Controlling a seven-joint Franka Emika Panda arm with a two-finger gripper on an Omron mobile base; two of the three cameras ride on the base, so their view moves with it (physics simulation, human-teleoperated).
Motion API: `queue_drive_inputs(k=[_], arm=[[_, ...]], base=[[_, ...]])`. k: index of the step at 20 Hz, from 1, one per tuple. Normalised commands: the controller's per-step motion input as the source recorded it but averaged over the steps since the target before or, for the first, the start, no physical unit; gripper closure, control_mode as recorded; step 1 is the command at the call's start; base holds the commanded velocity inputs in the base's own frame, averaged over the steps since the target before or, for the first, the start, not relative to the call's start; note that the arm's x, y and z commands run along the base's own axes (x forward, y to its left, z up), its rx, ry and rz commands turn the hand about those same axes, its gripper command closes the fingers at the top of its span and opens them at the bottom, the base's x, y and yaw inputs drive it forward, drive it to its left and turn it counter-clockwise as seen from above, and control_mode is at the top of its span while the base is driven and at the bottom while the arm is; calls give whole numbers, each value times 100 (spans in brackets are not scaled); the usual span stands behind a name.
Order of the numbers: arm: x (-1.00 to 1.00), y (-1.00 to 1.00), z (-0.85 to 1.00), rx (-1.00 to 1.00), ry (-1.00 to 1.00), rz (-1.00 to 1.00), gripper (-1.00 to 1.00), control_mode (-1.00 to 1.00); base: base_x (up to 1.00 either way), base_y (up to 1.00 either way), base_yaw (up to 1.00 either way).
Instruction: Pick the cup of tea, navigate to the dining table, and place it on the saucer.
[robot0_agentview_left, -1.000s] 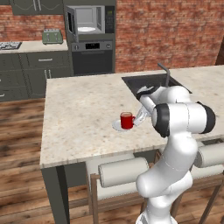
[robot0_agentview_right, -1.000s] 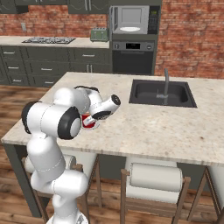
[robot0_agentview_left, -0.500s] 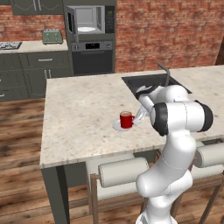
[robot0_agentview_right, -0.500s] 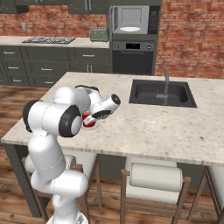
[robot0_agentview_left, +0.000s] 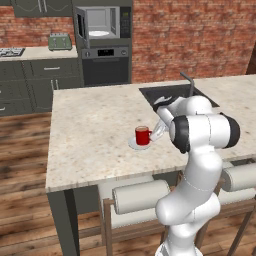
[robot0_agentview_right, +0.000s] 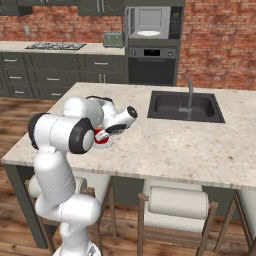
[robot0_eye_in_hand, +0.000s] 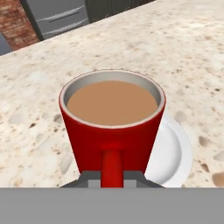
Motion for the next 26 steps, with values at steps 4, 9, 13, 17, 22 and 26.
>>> queue_drive_inputs(k=[4,9,13,17,22,26], arm=[[2,6,-7,0,0,0,100,-100],[12,11,-30,0,-4,0,100,-100],[3,12,-18,0,-3,0,100,-100],[0,1,-11,0,0,0,100,-100],[0,0,-3,0,0,0,100,-100],[0,0,0,0,0,0,100,-100]], base=[[0,0,0],[0,0,0],[0,0,0],[0,0,0],[0,0,0],[0,0,0]])
